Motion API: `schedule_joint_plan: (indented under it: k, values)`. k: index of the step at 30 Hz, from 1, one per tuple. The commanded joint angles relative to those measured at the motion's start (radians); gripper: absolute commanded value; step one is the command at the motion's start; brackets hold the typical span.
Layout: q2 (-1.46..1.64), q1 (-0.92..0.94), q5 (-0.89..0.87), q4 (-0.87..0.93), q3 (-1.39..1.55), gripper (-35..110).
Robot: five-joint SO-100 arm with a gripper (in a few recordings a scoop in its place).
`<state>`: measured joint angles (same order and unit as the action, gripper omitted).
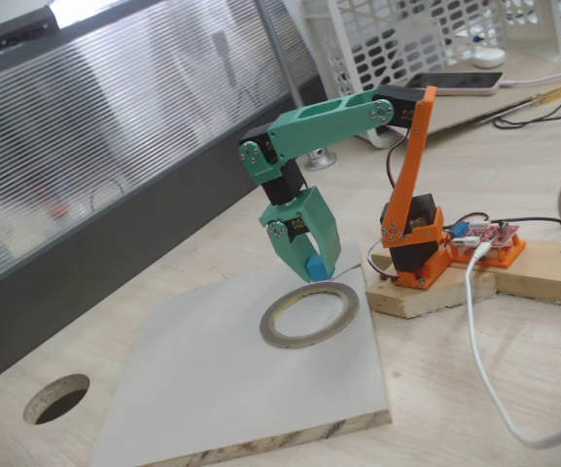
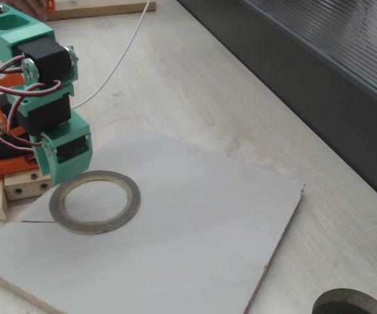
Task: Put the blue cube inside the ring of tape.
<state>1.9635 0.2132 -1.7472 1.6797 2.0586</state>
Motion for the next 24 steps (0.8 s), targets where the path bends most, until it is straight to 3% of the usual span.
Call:
schedule_joint_plan:
  k: [1,14,24]
  values:
    - [0.021,0.003,-0.015,0.002,0.008,13]
    - [0.037,0.002,-0.015,-0.272,0.262,13]
    - [0.037,-0.183,-0.017,-0.298,0.259,13]
